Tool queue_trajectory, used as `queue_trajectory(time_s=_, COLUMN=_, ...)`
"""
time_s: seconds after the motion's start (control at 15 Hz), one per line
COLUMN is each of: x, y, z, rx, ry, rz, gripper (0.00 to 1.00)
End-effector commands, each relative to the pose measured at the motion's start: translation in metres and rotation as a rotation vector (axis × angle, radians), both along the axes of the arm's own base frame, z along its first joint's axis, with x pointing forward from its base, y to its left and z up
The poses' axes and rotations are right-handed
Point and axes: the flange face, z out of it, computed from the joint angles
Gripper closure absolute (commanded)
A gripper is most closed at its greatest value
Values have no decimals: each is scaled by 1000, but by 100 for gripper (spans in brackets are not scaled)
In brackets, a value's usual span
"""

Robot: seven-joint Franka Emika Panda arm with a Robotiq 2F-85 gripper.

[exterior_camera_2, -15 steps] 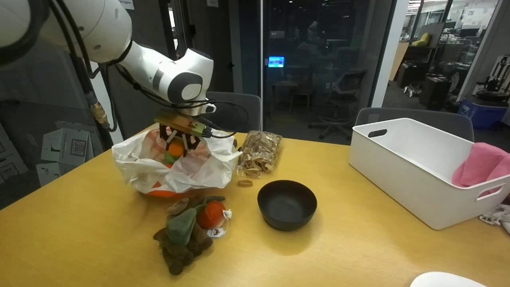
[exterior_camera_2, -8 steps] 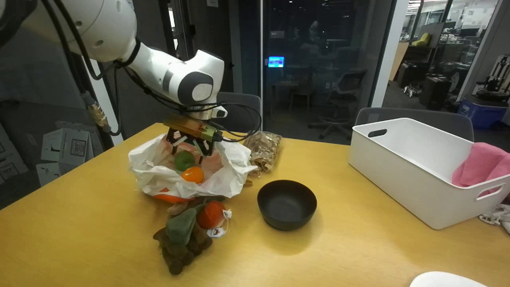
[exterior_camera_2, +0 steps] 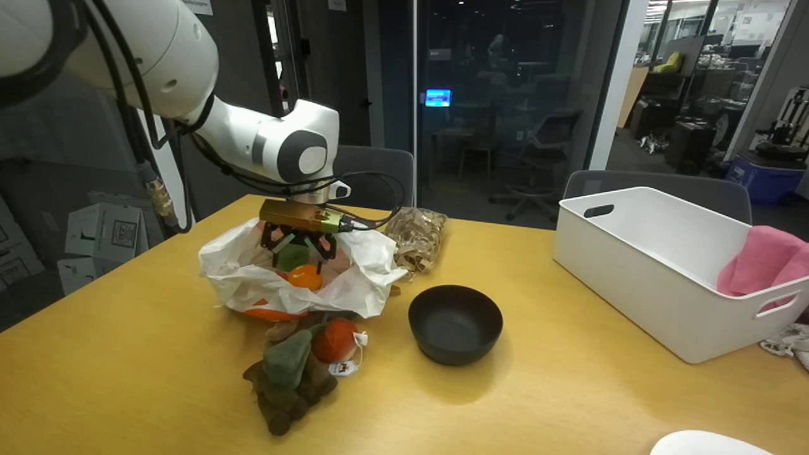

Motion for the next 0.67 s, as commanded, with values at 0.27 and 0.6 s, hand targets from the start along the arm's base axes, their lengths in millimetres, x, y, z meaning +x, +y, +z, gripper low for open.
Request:
queue_trajectory(time_s=0.27, x=15, y=1, z=-39, rx=-152, ry=-95, rz=153, gripper=27)
queue_trajectory(time_s=0.6, x=21, y=9, z=-32, rx=-136, ry=-171, rz=155, gripper=66)
